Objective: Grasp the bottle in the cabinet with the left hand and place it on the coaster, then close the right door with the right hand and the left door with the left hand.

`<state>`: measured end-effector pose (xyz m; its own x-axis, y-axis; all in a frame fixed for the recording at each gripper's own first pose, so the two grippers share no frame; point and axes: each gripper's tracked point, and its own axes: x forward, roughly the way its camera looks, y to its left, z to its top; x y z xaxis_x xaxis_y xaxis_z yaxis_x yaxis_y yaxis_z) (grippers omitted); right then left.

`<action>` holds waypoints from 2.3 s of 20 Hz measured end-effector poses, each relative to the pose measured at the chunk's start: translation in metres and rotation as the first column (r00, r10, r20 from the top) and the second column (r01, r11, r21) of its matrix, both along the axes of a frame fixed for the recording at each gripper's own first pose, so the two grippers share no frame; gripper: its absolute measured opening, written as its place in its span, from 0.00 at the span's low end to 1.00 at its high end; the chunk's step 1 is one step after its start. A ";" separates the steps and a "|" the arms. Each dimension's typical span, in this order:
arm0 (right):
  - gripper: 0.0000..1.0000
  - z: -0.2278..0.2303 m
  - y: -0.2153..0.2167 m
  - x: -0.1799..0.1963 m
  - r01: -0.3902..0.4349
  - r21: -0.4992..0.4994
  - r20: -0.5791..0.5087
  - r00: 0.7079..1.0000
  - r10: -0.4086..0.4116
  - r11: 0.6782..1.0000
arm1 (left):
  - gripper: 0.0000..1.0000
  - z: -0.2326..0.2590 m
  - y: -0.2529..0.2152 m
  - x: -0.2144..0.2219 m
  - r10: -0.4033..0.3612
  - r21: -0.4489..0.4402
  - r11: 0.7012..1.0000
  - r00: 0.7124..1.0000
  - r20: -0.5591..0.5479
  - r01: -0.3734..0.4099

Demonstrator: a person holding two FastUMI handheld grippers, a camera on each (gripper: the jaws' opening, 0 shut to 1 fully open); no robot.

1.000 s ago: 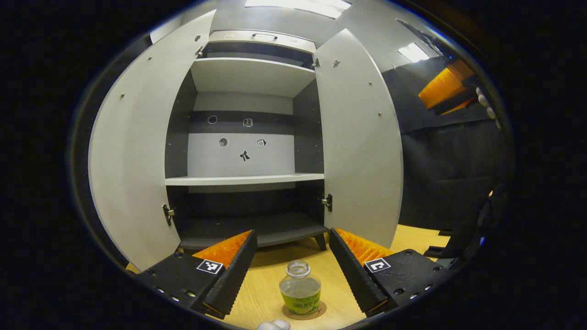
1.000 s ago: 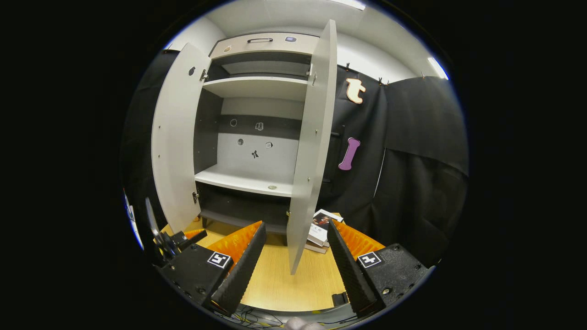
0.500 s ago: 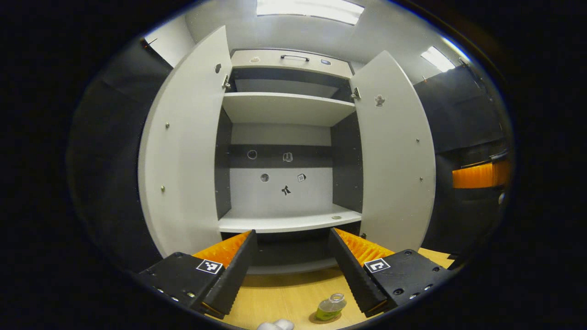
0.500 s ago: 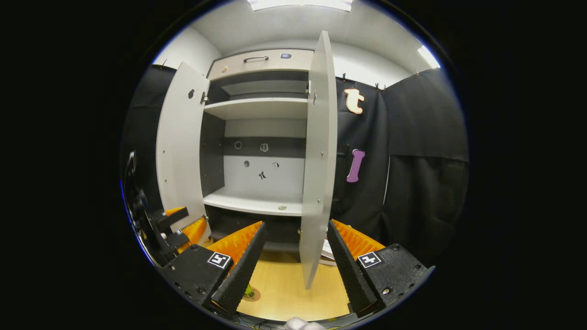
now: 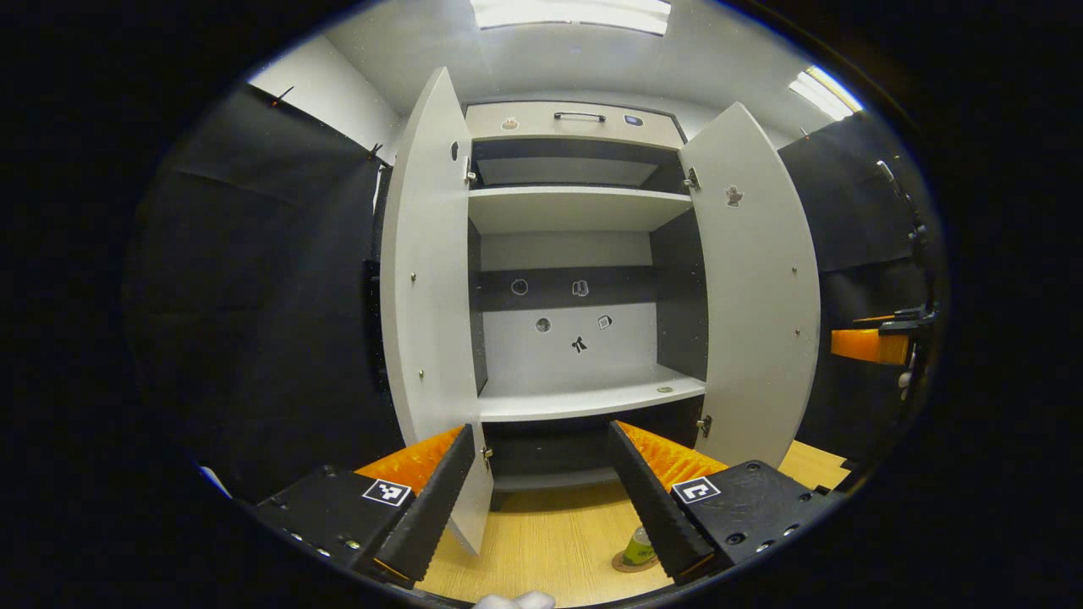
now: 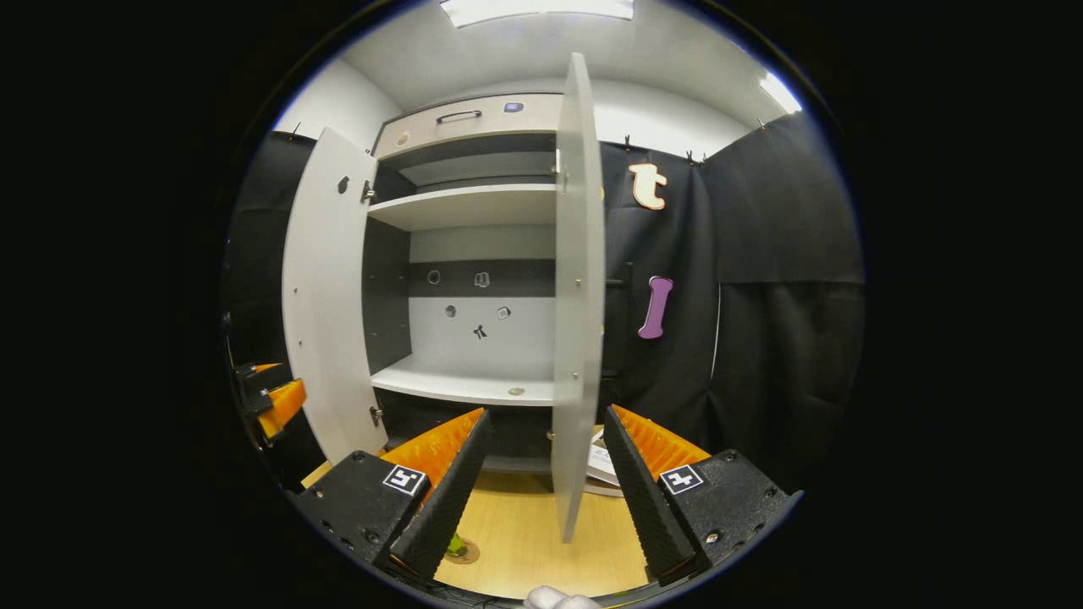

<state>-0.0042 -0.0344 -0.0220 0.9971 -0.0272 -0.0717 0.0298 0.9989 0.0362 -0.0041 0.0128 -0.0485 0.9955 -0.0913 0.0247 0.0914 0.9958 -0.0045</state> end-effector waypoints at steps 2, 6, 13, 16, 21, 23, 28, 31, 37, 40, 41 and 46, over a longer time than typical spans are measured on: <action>0.83 0.013 -0.037 0.011 0.065 -0.014 0.023 0.998 -0.065 0.998 | 0.96 -0.002 0.001 -0.005 0.016 0.000 1.000 1.000 -0.012 -0.016; 0.83 0.040 -0.095 0.035 0.163 0.022 0.080 0.983 -0.164 0.986 | 0.96 0.002 0.005 -0.007 0.065 -0.035 0.997 0.998 -0.019 -0.066; 0.83 0.061 -0.120 0.080 0.100 0.014 0.102 0.990 -0.101 0.995 | 0.96 0.013 0.005 -0.008 0.160 -0.045 0.986 0.987 -0.017 -0.161; 0.83 0.058 -0.103 0.108 0.013 0.016 0.086 0.996 -0.014 1.000 | 0.96 0.016 0.001 -0.008 0.184 -0.047 0.982 0.983 -0.024 -0.185; 0.81 0.058 -0.093 0.111 -0.038 0.015 0.044 0.998 0.037 0.999 | 0.96 0.010 -0.005 -0.017 0.207 -0.058 0.976 0.978 -0.029 -0.208; 0.81 0.060 -0.082 0.111 -0.077 0.023 0.026 0.997 0.076 0.997 | 0.96 0.009 -0.003 -0.014 0.215 -0.073 0.973 0.976 -0.035 -0.217; 0.81 0.059 -0.032 0.105 -0.155 0.008 0.017 0.988 0.155 0.988 | 0.96 0.011 0.001 -0.012 0.208 -0.074 0.975 0.977 -0.034 -0.210; 0.79 0.060 -0.007 0.111 -0.193 0.004 0.014 0.981 0.193 0.981 | 0.96 0.010 0.007 -0.018 0.206 -0.066 0.976 0.978 -0.034 -0.208; 0.80 0.054 0.030 0.116 -0.231 -0.019 0.014 0.973 0.231 0.973 | 0.96 0.006 0.025 -0.026 0.218 -0.048 0.974 0.975 -0.040 -0.220; 0.79 0.050 0.054 0.105 -0.297 -0.003 0.005 0.955 0.297 0.955 | 0.96 0.006 0.031 -0.024 0.213 -0.055 0.975 0.976 -0.039 -0.215; 0.80 0.048 0.058 0.101 -0.299 -0.014 0.007 0.954 0.299 0.954 | 0.96 0.005 0.032 -0.024 0.208 -0.057 0.976 0.977 -0.042 -0.210; 0.81 0.043 0.055 0.088 -0.266 -0.037 0.005 0.964 0.267 0.963 | 0.96 0.003 0.042 -0.020 0.190 -0.054 0.980 0.981 -0.039 -0.192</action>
<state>0.0842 0.0204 0.0212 0.9692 0.2372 -0.0660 -0.2377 0.9713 -0.0005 -0.0237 0.0552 -0.0458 0.9949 0.1009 -0.0090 -0.1012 0.9929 -0.0619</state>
